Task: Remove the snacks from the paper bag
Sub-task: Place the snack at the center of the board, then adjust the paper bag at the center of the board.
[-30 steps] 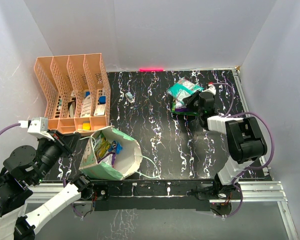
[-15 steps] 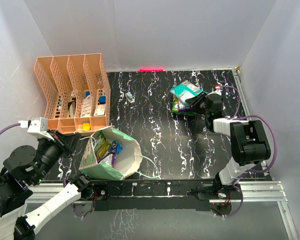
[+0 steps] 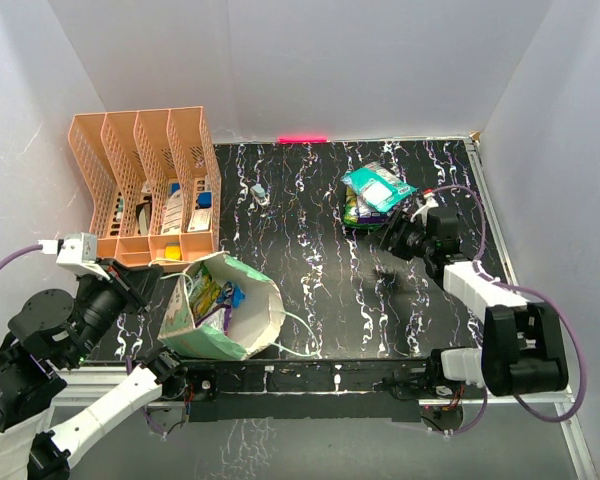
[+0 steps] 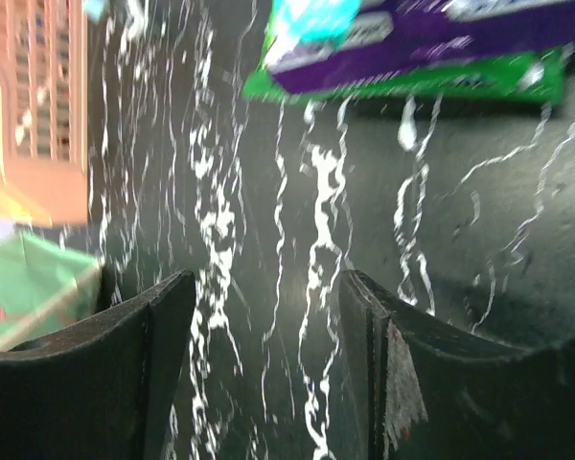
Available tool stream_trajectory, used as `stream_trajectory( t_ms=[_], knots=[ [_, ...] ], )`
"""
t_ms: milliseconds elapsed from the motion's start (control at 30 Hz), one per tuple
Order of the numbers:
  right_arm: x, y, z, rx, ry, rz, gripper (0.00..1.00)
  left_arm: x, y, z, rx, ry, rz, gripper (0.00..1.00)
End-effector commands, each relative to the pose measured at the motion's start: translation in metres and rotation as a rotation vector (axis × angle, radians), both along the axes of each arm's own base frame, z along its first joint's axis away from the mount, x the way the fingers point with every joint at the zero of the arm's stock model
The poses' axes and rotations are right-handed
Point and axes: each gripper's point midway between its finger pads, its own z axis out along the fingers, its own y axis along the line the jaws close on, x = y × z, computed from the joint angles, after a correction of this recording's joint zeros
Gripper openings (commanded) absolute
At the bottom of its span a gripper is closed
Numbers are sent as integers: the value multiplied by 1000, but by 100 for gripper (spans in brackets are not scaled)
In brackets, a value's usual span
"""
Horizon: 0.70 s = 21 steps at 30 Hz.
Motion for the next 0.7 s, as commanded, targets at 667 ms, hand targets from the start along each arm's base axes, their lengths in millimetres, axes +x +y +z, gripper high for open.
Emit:
stream_trajectory(
  t_ms=[667],
  knots=[
    [-139,283,138,-461,-730,1009,81,10,-20,-1,-11,104,-15,0]
  ],
)
